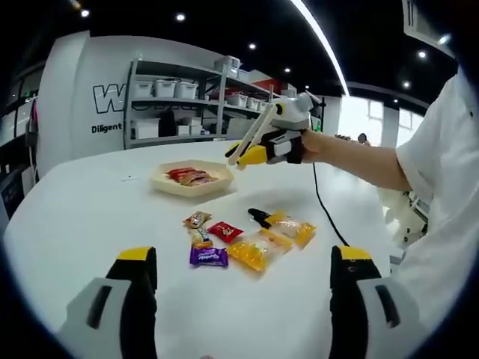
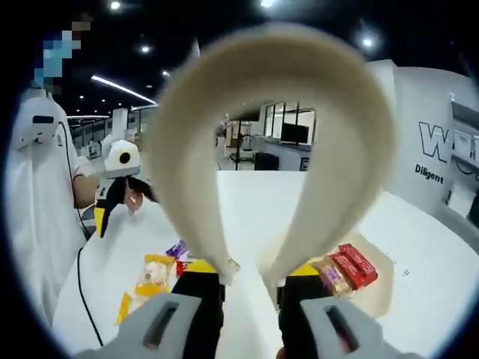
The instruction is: Place the target food into the container with the food tongs after gripping and lifting it, then release it inside without dropping or visibly crushing the food.
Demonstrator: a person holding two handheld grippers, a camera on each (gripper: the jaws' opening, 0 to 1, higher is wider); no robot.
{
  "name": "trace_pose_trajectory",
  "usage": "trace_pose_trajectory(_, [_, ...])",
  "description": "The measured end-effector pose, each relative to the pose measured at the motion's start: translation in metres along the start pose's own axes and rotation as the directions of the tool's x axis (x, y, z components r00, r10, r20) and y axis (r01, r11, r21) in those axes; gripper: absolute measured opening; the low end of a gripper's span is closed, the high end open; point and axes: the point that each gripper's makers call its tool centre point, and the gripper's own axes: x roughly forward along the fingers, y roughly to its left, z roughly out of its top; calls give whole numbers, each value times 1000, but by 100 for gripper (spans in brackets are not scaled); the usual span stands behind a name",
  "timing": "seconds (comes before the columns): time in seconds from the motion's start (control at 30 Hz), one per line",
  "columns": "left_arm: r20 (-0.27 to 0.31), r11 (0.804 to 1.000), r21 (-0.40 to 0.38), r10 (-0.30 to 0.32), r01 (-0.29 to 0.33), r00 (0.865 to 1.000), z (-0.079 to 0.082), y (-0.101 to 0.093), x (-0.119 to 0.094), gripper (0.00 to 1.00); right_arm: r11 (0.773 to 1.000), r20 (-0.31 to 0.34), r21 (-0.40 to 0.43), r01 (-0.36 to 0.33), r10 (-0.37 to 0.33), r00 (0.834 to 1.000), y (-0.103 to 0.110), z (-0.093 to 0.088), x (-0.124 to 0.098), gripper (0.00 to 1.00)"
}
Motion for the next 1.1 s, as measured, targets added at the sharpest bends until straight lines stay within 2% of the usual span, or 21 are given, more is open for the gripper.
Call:
trace_pose_trajectory(0.23, [14, 1000, -8, 0, 0, 1000, 1, 0, 2, 94, 998, -25, 23, 65, -64, 998, 11, -5, -5, 21])
trace_pose_trajectory(0.43, [81, 1000, -21, 1, 1, 997, 13, 1, 3, 94, 989, -22, 71, 131, -130, 991, 20, -5, -11, 21])
trace_pose_trajectory(0.6, [95, 1000, -16, 15, -14, 995, 15, 3, 5, 94, 972, -26, 128, 197, -195, 980, 28, -4, -17, 21])
trace_pose_trajectory(0.67, [93, 1000, -14, 18, -17, 996, 14, 3, 7, 94, 961, -40, 176, 216, -212, 976, 32, -8, -18, 21])
trace_pose_trajectory(0.73, [91, 1000, -13, 19, -18, 996, 12, 2, 7, 94, 954, -47, 171, 246, -242, 969, 34, -10, -19, 21])
trace_pose_trajectory(0.8, [95, 1000, -17, 18, -17, 995, 12, 1, 7, 94, 941, -51, 210, 264, -259, 964, 39, -12, -20, 21])
trace_pose_trajectory(1.1, [110, 1000, -11, 24, -23, 994, 15, -1, 9, 94, 918, -84, 246, 312, -301, 950, 47, -10, -35, 21])
